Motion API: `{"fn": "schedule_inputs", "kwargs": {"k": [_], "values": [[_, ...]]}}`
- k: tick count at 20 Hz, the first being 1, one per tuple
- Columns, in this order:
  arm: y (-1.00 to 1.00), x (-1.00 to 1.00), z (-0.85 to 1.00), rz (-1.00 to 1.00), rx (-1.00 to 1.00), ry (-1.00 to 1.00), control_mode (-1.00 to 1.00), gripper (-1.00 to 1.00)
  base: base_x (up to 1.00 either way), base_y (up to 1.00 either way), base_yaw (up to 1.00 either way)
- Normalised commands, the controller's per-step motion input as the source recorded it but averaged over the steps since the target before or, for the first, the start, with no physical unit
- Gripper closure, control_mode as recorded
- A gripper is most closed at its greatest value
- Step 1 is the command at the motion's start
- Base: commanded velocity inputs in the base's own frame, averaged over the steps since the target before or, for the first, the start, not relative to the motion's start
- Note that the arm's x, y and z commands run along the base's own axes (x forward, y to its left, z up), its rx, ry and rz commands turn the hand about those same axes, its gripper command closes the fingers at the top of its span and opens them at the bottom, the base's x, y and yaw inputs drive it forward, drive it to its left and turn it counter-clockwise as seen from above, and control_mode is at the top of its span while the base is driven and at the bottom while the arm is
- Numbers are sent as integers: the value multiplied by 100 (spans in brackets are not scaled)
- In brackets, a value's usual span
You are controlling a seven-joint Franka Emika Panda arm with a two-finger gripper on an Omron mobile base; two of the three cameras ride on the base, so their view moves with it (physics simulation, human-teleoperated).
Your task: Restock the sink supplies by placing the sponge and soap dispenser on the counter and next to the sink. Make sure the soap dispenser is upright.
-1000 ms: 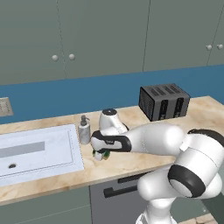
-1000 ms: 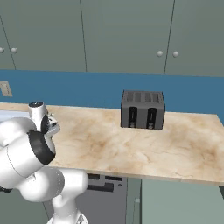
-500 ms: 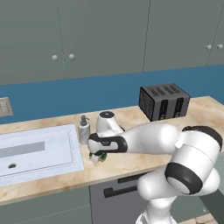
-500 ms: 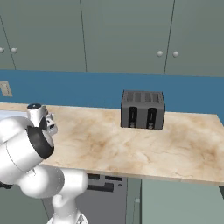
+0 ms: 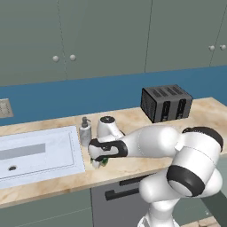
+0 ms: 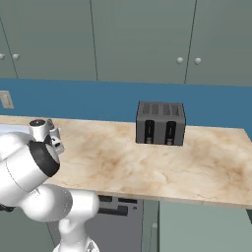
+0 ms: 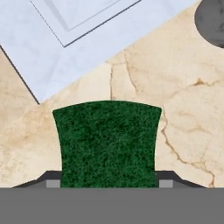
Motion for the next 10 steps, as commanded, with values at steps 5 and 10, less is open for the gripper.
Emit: {"fn": "schedule_inputs", "kwargs": {"k": [5,10], "values": [[0,-7,0,0,1,-3,-100,-100,0,0,0],[0,-29,21,0,3,-1,-100,-100,0,0,0]]}}
